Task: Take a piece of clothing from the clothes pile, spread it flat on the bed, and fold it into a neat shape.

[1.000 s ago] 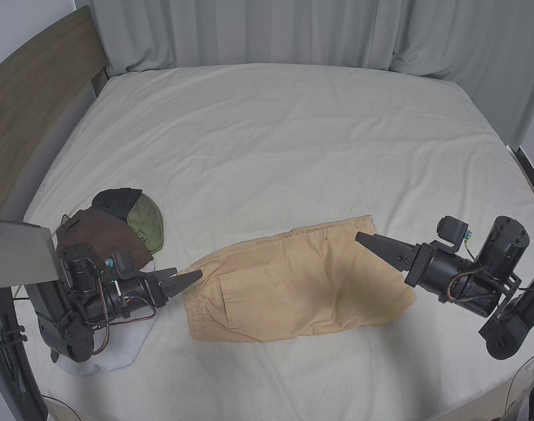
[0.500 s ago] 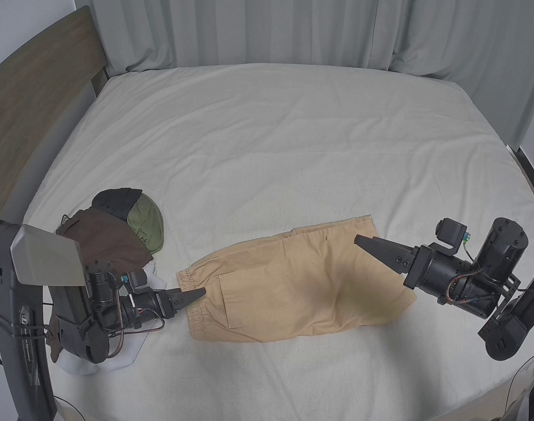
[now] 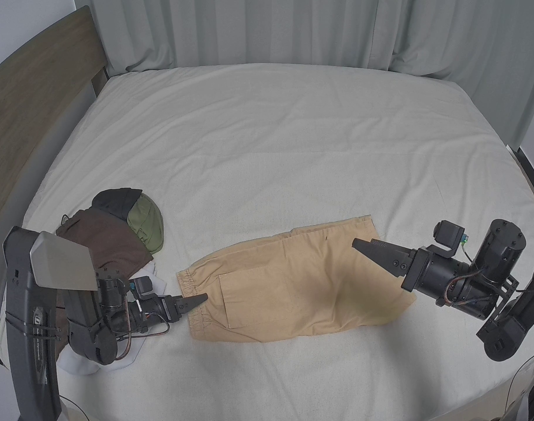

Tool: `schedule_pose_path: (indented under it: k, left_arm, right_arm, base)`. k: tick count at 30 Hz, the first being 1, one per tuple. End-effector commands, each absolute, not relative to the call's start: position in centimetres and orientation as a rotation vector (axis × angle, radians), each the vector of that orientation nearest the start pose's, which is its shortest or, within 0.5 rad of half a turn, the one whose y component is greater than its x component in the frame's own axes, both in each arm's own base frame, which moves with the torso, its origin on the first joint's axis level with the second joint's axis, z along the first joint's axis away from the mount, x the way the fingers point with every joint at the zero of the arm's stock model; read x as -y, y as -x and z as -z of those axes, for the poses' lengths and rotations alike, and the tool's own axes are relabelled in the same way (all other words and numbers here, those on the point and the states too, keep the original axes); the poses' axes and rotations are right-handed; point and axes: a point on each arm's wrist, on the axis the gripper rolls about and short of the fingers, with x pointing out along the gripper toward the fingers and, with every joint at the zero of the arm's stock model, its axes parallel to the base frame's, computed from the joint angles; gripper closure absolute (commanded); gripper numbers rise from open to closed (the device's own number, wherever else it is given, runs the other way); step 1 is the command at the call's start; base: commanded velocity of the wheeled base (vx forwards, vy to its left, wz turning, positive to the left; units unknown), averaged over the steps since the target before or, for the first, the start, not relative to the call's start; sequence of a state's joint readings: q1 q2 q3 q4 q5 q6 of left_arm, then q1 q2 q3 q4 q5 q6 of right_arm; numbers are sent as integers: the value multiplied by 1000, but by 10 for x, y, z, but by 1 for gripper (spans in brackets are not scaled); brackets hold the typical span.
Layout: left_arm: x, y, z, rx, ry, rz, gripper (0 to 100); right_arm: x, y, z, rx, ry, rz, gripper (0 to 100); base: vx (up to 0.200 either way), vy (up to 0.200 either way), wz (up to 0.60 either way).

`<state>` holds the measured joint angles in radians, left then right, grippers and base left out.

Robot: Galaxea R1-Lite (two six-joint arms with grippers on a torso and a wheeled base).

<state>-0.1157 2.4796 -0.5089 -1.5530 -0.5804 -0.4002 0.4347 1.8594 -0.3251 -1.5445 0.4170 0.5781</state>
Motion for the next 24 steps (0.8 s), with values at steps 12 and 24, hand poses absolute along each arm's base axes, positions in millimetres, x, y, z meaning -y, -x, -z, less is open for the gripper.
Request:
schedule_pose_path:
  k: [12, 24]
  left_arm:
    - [78, -332, 57, -610, 624, 574, 0]
    - [85, -330, 61, -613, 611, 541, 0]
  right_arm:
    - [-123, -242, -108, -264, -531, -823, 0]
    - [-123, -242, -108, -262, -531, -825, 0]
  base:
    - [0, 0, 0]
    - [0, 0, 0]
